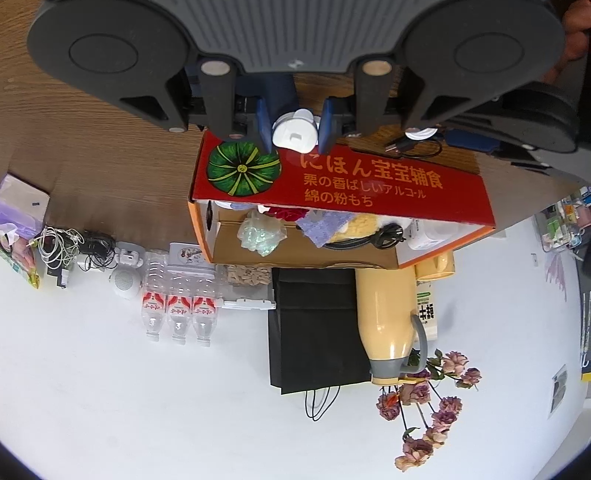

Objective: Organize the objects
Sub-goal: 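Grasp a white plastic cap with the left tool, then carry the white clip and white cap into the box and open both tools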

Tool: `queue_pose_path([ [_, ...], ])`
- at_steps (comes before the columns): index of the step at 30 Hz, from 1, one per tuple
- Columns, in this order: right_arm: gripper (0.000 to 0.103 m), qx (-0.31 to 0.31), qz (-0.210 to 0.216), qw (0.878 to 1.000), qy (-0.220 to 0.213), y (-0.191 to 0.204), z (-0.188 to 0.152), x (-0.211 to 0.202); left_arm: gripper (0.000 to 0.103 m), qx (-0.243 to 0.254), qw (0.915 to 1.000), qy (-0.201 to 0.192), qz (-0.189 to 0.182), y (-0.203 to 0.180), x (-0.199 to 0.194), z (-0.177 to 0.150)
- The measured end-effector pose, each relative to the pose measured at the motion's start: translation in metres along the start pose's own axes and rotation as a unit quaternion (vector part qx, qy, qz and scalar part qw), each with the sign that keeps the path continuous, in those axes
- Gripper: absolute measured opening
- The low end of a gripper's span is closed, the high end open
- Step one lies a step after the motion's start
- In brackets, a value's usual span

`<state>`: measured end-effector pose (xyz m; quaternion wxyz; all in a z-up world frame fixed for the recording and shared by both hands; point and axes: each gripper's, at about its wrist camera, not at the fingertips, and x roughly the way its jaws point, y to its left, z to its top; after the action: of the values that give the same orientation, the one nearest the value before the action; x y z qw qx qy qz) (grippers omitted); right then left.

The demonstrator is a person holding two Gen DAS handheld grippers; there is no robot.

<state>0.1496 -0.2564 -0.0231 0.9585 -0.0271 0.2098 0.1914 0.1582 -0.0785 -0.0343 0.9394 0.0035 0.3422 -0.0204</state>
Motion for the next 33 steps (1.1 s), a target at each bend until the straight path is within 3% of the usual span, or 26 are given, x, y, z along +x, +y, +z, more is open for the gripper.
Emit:
queue_pose_path([
  [3, 0.026, 0.002, 0.002, 1.0, 0.0, 0.0, -0.001, 0.0, 0.029, 0.002, 1.0, -0.003, 0.001, -0.001, 0.001, 0.0],
  [20, 0.026, -0.009, -0.007, 1.0, -0.004, 0.005, -0.001, -0.002, 0.029, 0.002, 0.9988, -0.041, -0.025, 0.004, -0.026, 0.002],
  [33, 0.026, -0.045, -0.008, 0.998, -0.039, 0.024, 0.039, -0.001, 0.029, -0.003, 0.994, -0.109, -0.014, 0.03, -0.047, 0.045],
])
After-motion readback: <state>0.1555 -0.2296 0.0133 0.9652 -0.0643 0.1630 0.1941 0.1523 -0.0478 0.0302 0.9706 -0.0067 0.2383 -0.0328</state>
